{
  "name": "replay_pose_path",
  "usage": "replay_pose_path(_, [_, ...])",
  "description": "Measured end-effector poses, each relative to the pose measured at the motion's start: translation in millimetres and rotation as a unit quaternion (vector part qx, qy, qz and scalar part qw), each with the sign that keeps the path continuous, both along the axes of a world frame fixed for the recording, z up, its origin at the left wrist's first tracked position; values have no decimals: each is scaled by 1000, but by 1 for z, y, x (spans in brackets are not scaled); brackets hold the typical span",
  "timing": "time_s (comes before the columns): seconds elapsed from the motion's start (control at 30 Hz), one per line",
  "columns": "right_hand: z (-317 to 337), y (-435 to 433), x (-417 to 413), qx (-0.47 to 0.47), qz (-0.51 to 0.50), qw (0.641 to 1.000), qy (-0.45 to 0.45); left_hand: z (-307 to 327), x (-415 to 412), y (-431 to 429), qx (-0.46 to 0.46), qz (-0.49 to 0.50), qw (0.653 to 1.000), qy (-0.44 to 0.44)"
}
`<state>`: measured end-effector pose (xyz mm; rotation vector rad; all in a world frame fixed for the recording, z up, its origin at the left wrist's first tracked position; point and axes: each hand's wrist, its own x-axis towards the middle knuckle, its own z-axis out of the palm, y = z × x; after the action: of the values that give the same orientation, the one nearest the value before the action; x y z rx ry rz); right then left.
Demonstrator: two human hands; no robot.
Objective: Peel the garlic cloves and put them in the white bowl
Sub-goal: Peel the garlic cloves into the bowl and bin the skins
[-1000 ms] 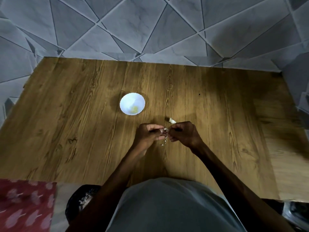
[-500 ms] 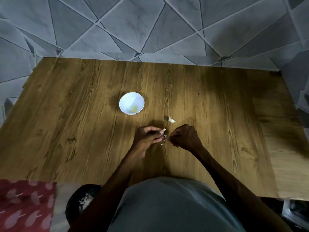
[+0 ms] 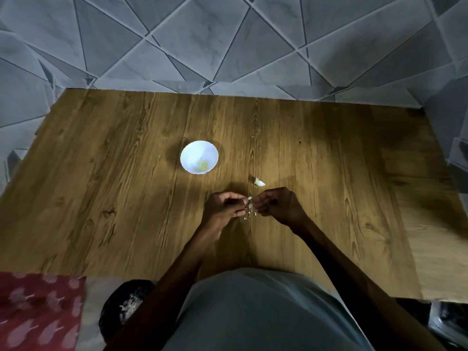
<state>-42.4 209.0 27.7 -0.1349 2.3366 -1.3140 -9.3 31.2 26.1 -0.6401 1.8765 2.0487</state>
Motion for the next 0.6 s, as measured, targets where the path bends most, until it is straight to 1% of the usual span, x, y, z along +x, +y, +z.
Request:
replay_pose_path(0.1, [10,-1,1,-87,-57,992,-76,2,1,3,-3,-2,1000,21])
replay_pose_path(0.2, [15,-1,1,-130,-84,982,-106,2,0,5,-20,-5,999,39])
replay_pose_path(0.4, [15,-5,1,-133,-131,976,-115,3,0,11,-50,3,997,61])
replay_pose_path(0.53, [15,-7,-1,-131,-137,975,-117,2,1,13,-87,-4,993,84])
replay_pose_path(0.6, [14,-7,-2,-130,-128,976,-116,2,1,13,-91,-1,993,80])
